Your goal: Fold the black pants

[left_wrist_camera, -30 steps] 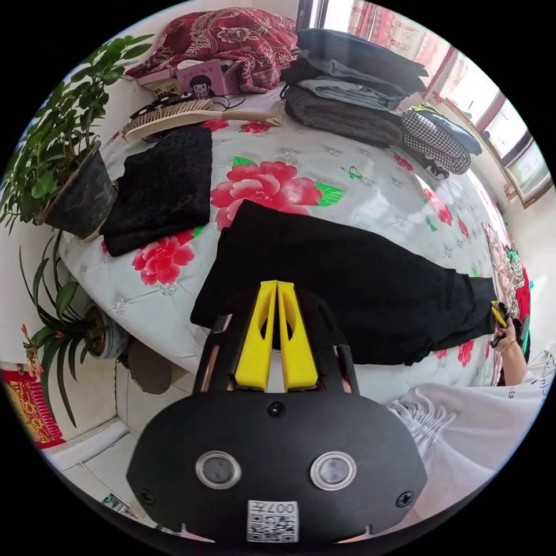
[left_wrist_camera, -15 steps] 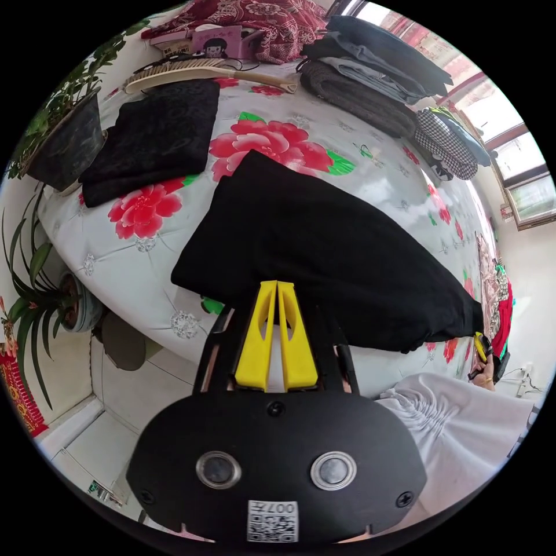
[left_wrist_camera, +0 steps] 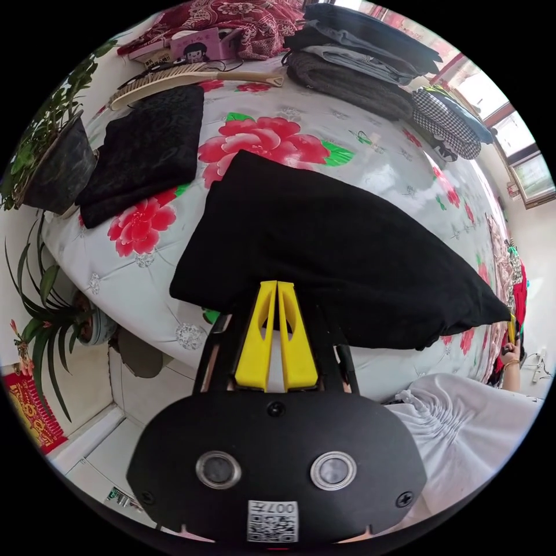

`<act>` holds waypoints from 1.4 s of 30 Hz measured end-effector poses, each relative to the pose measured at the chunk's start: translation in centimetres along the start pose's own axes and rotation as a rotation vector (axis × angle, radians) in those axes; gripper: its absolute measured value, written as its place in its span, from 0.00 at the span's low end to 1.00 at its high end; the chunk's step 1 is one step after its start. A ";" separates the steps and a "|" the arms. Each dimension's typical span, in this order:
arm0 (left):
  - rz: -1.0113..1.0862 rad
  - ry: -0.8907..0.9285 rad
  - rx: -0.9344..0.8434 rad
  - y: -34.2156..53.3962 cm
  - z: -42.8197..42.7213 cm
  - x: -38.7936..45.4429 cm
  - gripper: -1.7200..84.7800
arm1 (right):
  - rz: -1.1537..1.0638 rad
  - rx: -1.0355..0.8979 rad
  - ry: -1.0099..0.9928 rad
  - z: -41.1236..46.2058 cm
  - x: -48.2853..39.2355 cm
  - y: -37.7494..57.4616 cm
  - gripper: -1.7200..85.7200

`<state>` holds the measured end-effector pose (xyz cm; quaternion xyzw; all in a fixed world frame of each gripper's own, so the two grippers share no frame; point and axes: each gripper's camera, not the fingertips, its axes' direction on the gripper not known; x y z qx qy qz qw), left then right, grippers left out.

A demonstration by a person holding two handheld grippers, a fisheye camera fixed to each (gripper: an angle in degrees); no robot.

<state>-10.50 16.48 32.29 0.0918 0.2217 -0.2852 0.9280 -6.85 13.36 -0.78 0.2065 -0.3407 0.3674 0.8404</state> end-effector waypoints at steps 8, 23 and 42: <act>-0.084 0.089 0.038 1.6 0.8 -2.3 0.01 | 0.235 -0.101 0.020 -0.1 7.4 2.2 0.09; -0.554 0.459 0.265 10.1 4.3 -13.3 0.15 | 0.202 -0.252 -0.019 6.4 3.9 0.9 0.07; -0.658 0.665 0.287 9.4 11.7 -19.4 0.06 | -1.154 -0.460 -0.115 7.2 -35.6 12.1 0.04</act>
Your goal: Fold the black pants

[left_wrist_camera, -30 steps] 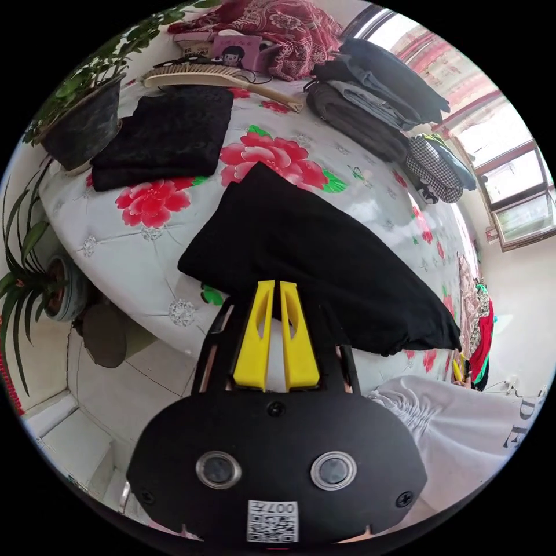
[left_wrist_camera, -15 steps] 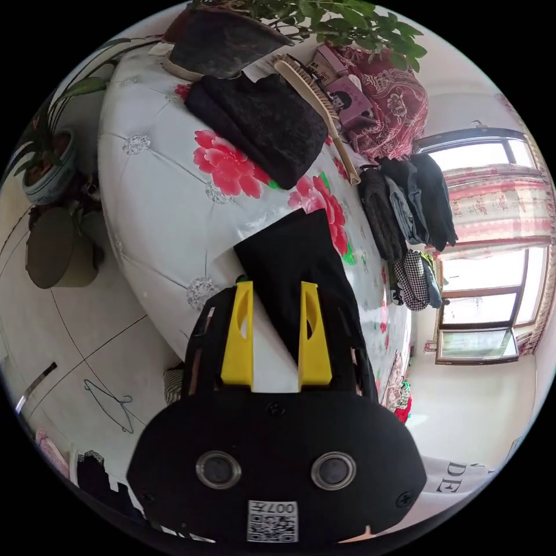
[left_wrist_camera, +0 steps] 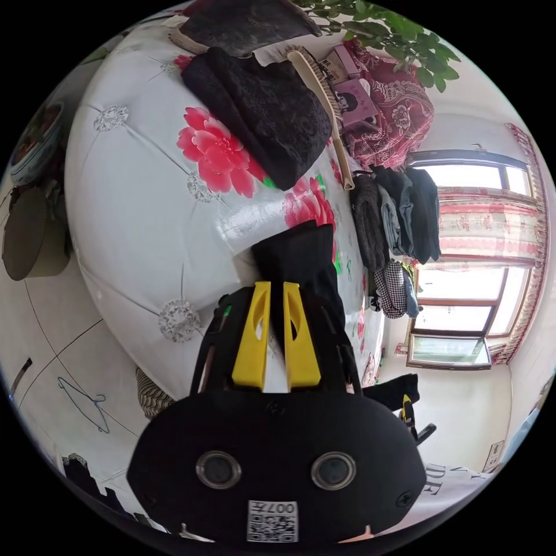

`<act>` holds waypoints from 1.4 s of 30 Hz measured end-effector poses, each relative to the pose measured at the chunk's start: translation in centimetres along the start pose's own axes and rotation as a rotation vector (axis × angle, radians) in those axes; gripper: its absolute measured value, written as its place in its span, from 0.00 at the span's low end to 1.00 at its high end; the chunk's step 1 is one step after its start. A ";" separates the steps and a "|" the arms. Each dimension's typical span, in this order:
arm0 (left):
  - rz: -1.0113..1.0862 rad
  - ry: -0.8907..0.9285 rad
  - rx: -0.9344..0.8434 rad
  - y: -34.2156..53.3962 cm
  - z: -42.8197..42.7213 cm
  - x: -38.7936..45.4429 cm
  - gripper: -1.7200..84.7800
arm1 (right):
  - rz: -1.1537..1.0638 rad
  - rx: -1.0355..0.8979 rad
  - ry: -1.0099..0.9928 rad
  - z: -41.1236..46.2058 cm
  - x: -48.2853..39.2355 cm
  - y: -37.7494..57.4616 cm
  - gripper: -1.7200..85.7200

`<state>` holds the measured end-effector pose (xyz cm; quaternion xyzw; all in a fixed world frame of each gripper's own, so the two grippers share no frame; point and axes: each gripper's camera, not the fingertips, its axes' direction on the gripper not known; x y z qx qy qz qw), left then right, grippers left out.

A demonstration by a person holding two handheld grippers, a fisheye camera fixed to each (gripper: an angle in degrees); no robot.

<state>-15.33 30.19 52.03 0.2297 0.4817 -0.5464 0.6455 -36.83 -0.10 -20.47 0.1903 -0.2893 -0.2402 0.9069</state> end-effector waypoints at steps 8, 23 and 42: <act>0.007 0.096 0.027 -0.6 -1.0 -1.2 0.06 | -0.270 -0.493 -0.188 17.0 -10.6 3.2 0.09; 1.120 0.348 -0.348 9.0 5.4 29.7 0.06 | 0.354 -0.139 -0.320 3.1 7.5 9.0 0.10; 0.829 -0.082 -0.668 6.7 14.8 23.3 0.15 | 0.842 -0.163 -0.417 2.4 23.4 23.2 0.14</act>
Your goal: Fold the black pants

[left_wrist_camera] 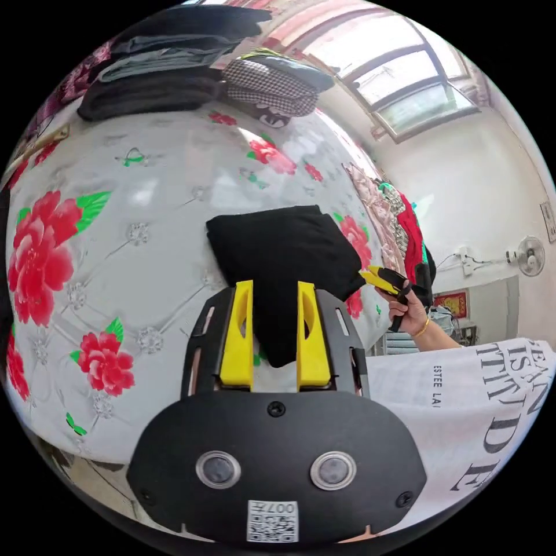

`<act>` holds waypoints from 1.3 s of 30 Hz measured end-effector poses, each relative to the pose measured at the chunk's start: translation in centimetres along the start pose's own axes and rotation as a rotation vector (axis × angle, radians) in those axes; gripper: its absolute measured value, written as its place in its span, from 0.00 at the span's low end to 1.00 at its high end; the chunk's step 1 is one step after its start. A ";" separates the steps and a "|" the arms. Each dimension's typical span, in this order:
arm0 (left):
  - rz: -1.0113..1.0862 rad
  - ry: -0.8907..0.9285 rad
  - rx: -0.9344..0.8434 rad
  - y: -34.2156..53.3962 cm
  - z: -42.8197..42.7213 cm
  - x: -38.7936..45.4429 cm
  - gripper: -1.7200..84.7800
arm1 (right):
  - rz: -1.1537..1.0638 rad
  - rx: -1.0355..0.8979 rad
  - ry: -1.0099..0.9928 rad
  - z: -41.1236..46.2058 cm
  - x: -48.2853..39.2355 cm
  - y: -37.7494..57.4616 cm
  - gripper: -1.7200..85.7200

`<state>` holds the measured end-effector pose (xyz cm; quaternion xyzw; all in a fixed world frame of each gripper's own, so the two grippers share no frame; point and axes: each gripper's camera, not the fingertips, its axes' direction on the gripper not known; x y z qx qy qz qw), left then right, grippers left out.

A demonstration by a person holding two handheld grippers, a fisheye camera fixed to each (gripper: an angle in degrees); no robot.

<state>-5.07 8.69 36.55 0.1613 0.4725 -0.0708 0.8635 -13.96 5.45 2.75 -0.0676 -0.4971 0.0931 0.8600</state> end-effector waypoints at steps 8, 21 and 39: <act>-0.196 0.249 -0.048 -1.8 3.0 -4.8 0.14 | -0.035 -0.133 0.053 1.6 -0.5 -2.3 0.13; 0.118 0.344 0.220 -14.9 -14.8 3.6 0.08 | -0.493 0.002 -0.158 -4.7 -22.7 -14.5 0.08; 0.076 -0.450 0.483 -28.9 -33.6 5.7 0.17 | -0.756 0.012 0.216 15.7 -42.3 -25.9 0.10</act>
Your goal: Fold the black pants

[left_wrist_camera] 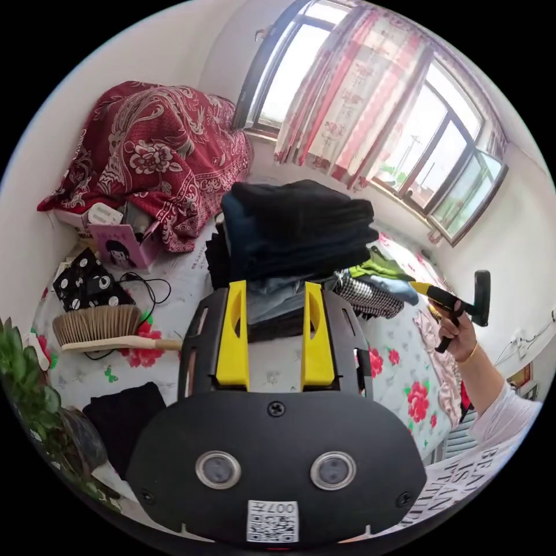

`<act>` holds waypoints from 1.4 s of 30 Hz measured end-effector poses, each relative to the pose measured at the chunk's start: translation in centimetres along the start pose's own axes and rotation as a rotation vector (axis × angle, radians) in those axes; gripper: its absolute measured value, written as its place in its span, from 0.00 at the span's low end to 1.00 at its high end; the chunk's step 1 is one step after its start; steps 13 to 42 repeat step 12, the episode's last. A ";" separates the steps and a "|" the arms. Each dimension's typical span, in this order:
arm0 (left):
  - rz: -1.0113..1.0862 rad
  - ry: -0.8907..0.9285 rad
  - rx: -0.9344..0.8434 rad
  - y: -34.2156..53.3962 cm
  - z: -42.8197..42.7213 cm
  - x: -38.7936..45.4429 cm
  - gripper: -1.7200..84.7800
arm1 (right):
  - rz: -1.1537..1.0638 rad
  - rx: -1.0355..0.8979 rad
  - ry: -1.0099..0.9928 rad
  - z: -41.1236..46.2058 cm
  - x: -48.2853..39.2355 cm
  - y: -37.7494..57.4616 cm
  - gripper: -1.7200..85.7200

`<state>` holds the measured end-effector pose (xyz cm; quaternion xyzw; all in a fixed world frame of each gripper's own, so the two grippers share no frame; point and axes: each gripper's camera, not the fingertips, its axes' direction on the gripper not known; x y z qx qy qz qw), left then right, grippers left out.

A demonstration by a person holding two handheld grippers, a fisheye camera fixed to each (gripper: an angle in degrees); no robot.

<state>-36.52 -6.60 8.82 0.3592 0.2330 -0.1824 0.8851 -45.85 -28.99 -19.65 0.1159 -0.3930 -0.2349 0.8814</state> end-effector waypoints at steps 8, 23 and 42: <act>0.202 0.069 -0.569 25.6 7.1 19.2 0.13 | 0.117 -0.620 0.291 1.5 -1.3 31.8 0.09; 0.458 -0.076 -0.703 27.9 6.9 27.8 0.09 | 0.027 -0.718 0.429 -0.4 -4.9 37.2 0.09; 0.458 -0.076 -0.703 27.9 6.9 27.8 0.09 | 0.027 -0.718 0.429 -0.4 -4.9 37.2 0.09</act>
